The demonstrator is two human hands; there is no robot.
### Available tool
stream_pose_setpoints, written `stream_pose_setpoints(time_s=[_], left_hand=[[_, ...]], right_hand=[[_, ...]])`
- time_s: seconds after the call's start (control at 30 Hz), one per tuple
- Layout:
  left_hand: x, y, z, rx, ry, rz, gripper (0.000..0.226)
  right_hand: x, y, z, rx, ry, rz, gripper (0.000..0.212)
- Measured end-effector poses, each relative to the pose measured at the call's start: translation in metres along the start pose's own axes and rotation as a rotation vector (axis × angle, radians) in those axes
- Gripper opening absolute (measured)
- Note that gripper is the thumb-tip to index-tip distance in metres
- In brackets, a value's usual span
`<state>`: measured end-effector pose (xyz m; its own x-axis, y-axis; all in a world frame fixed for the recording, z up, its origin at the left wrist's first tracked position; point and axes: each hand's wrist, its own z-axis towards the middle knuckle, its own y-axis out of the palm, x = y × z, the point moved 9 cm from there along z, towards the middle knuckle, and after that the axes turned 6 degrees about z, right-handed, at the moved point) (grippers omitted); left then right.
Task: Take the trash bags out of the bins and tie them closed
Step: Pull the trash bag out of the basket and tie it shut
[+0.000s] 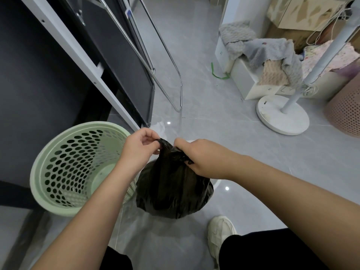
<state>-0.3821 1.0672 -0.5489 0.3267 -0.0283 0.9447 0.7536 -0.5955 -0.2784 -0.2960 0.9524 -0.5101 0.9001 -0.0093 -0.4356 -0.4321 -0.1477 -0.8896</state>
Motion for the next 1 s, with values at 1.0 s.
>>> stream_pose_setpoints(time_s=[1.0], left_hand=[[-0.003, 0.079, -0.036, -0.040, 0.164, 0.510, 0.061]], right_hand=[[0.025, -0.041, 0.007, 0.239, 0.405, 0.668, 0.017]])
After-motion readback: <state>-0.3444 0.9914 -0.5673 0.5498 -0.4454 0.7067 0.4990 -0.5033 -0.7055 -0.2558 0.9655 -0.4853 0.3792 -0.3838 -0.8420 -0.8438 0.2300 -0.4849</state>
